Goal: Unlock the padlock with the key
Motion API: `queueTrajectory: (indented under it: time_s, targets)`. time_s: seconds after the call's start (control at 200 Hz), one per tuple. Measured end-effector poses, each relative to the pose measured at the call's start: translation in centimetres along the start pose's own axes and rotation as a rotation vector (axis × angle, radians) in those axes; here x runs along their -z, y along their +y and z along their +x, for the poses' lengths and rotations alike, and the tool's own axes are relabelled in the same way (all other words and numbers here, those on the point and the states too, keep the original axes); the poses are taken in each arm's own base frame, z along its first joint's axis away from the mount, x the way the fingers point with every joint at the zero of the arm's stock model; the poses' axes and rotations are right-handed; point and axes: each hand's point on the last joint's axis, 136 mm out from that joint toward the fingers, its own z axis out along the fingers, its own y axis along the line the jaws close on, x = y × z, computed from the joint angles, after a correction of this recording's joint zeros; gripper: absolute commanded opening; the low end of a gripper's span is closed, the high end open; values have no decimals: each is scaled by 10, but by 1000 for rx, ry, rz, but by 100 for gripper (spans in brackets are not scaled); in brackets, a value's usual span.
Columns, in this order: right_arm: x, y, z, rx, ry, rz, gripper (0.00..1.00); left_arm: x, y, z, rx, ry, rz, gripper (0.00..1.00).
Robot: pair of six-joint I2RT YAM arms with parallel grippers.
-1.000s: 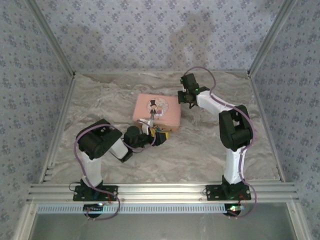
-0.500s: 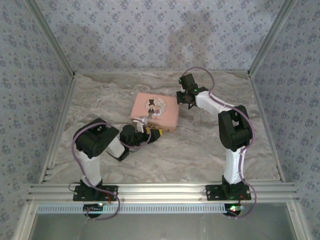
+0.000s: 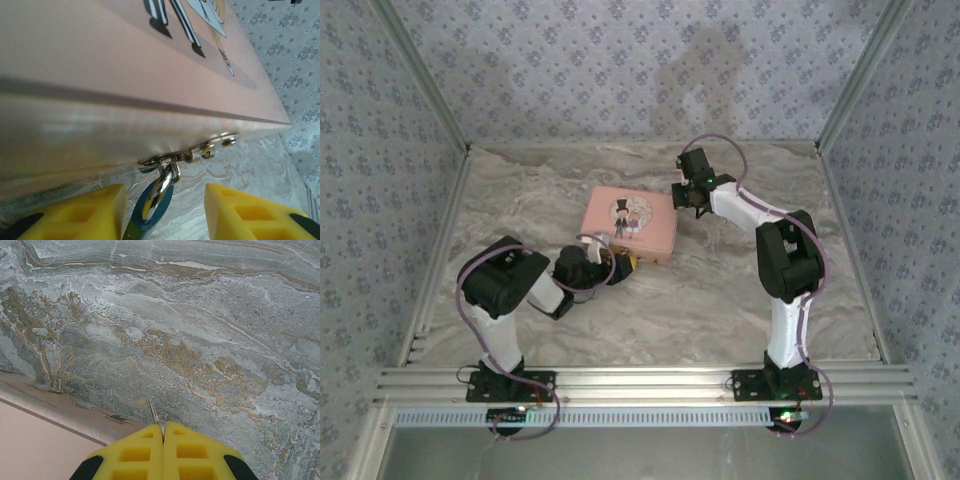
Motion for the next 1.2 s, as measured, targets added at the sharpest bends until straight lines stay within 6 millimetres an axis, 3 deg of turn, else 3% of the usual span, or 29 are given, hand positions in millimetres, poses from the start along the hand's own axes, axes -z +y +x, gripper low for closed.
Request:
queueTrajectory:
  time_s: [0.375,0.675,0.765,0.884,1.029,1.199]
  targets:
    - [0,0,0,5,0,0,0,-6,-5,-3,8,33,20,36]
    - [0,1,0,8,-3,-3,0,-4,-1,-9,32,43,15,20]
    - [0,1,0,8,-7,-3,0,-4,0,-9,34,44,11,21]
    - [0,1,1,7,-10,-4,0,-3,-1,-9,45,51,10,37]
    - [1,1,4,9,-5,-4,0,-2,-1,-9,53,52,6,38]
    - [1,1,5,9,-4,-4,0,-2,0,-12,71,37,3,29]
